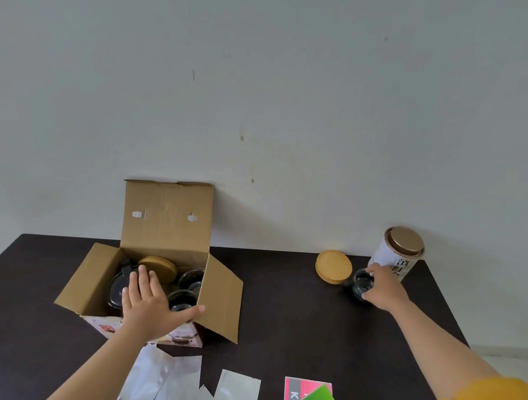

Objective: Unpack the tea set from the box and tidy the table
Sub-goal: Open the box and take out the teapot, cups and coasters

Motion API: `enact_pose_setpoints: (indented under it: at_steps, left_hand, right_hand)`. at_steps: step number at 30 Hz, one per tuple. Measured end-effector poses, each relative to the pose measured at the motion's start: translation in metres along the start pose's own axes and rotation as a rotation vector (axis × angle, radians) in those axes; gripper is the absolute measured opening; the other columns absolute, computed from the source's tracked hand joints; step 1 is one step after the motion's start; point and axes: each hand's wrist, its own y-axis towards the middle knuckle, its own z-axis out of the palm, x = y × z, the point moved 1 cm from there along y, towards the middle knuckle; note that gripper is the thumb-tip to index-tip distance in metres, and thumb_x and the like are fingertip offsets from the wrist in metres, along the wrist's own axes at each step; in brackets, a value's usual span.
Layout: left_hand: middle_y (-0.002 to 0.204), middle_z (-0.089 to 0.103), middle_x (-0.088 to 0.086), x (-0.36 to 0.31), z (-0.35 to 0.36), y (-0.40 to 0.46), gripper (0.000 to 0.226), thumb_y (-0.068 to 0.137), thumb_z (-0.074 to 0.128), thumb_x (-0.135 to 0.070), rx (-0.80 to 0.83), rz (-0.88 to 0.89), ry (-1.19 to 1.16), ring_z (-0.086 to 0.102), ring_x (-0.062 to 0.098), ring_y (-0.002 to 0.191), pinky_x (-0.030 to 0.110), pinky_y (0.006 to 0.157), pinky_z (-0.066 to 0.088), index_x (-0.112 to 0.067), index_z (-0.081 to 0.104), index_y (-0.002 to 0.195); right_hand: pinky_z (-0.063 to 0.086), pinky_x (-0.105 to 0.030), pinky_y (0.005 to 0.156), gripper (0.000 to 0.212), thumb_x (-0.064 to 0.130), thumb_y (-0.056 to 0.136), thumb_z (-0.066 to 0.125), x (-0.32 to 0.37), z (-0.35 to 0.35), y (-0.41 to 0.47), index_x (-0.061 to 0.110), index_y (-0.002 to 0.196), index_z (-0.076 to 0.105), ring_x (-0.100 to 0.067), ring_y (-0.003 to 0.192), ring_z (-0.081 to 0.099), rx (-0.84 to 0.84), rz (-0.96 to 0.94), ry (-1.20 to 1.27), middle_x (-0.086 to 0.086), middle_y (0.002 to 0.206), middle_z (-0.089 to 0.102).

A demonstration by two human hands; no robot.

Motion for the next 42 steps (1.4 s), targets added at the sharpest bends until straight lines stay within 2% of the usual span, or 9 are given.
enact_pose_setpoints:
  at_steps: [9, 16, 22, 29, 33, 35, 37, 39, 42]
  left_hand:
    - [0.157, -0.01, 0.016, 0.0, 0.0, -0.001, 0.161, 0.023, -0.008, -0.102, -0.005, 0.003, 0.006, -0.009, 0.036, 0.145, 0.048, 0.116, 0.003, -0.003, 0.001, 0.149]
    - [0.157, -0.012, 0.017, 0.002, -0.006, -0.006, 0.16, 0.024, -0.007, -0.103, 0.014, 0.02, -0.03, -0.011, 0.037, 0.144, 0.049, 0.116, 0.002, -0.003, -0.002, 0.149]
    - [0.156, -0.018, 0.017, 0.01, -0.014, -0.005, 0.15, 0.039, 0.023, -0.102, 0.106, 0.094, -0.107, -0.017, 0.037, 0.143, 0.05, 0.116, -0.002, -0.004, -0.009, 0.148]
    - [0.157, -0.016, 0.011, 0.056, -0.031, 0.01, 0.118, 0.07, 0.052, -0.078, 0.18, 0.282, -0.127, -0.01, 0.034, 0.145, 0.055, 0.116, 0.002, -0.013, -0.005, 0.15]
    - [0.155, -0.024, 0.012, 0.082, -0.02, 0.008, 0.127, 0.065, 0.046, -0.085, 0.133, 0.305, -0.114, -0.02, 0.033, 0.143, 0.054, 0.114, -0.002, -0.011, -0.015, 0.148]
    - [0.155, -0.025, 0.012, 0.09, -0.014, 0.009, 0.139, 0.047, 0.029, -0.097, 0.139, 0.306, -0.124, -0.02, 0.032, 0.143, 0.053, 0.114, -0.002, -0.012, -0.018, 0.147]
    - [0.154, -0.026, 0.013, 0.094, -0.01, 0.011, 0.138, 0.048, 0.026, -0.097, 0.138, 0.329, -0.125, -0.02, 0.03, 0.143, 0.052, 0.114, -0.003, -0.013, -0.019, 0.147]
    - [0.154, -0.026, 0.013, 0.094, -0.009, 0.012, 0.132, 0.058, 0.034, -0.093, 0.129, 0.349, -0.117, -0.02, 0.029, 0.143, 0.052, 0.114, -0.004, -0.012, -0.019, 0.147]
    - [0.154, -0.025, 0.013, 0.095, -0.008, 0.014, 0.139, 0.046, 0.023, -0.098, 0.124, 0.362, -0.111, -0.02, 0.03, 0.143, 0.052, 0.114, -0.004, -0.012, -0.019, 0.147]
  right_hand:
    - [0.049, -0.037, 0.086, 0.067, 0.01, 0.071, 0.079, 0.012, -0.003, -0.009, 0.013, 0.13, 0.047, -0.027, 0.113, 0.053, -0.046, -0.007, 0.011, -0.01, 0.126, 0.053]
    - [0.039, -0.033, 0.103, 0.059, 0.018, 0.083, 0.07, 0.101, 0.017, -0.063, 0.019, 0.135, 0.044, -0.019, 0.131, 0.042, -0.021, -0.254, 0.111, 0.0, 0.145, 0.041]
    - [0.037, -0.026, 0.102, 0.044, 0.02, 0.088, 0.065, 0.212, 0.048, -0.116, 0.021, 0.13, 0.051, -0.014, 0.13, 0.043, 0.033, -0.505, 0.185, 0.005, 0.14, 0.047]
    - [0.05, -0.031, 0.089, 0.035, 0.022, 0.087, 0.066, 0.3, 0.081, -0.144, 0.022, 0.121, 0.057, -0.014, 0.107, 0.058, 0.118, -0.502, 0.208, 0.002, 0.12, 0.062]
    - [0.04, -0.024, 0.071, 0.038, 0.034, 0.09, 0.062, 0.332, 0.093, -0.155, 0.021, 0.124, 0.053, -0.016, 0.102, 0.059, 0.142, -0.484, -0.016, 0.001, 0.113, 0.063]
    - [0.039, -0.026, 0.065, 0.036, 0.041, 0.088, 0.063, 0.343, 0.099, -0.159, 0.016, 0.113, 0.056, -0.02, 0.094, 0.059, 0.178, -0.452, -0.152, -0.003, 0.101, 0.062]
    - [0.04, -0.029, 0.063, 0.035, 0.046, 0.084, 0.066, 0.353, 0.106, -0.162, 0.015, 0.095, 0.053, -0.021, 0.085, 0.056, 0.201, -0.423, -0.234, -0.003, 0.091, 0.057]
    - [0.044, -0.033, 0.071, 0.037, 0.048, 0.081, 0.068, 0.36, 0.115, -0.161, 0.017, 0.09, 0.051, -0.023, 0.087, 0.056, 0.213, -0.398, -0.295, -0.005, 0.091, 0.057]
    - [0.047, -0.04, 0.087, 0.036, 0.046, 0.077, 0.071, 0.366, 0.121, -0.158, 0.017, 0.092, 0.056, -0.029, 0.1, 0.056, 0.203, -0.373, -0.354, -0.007, 0.099, 0.061]
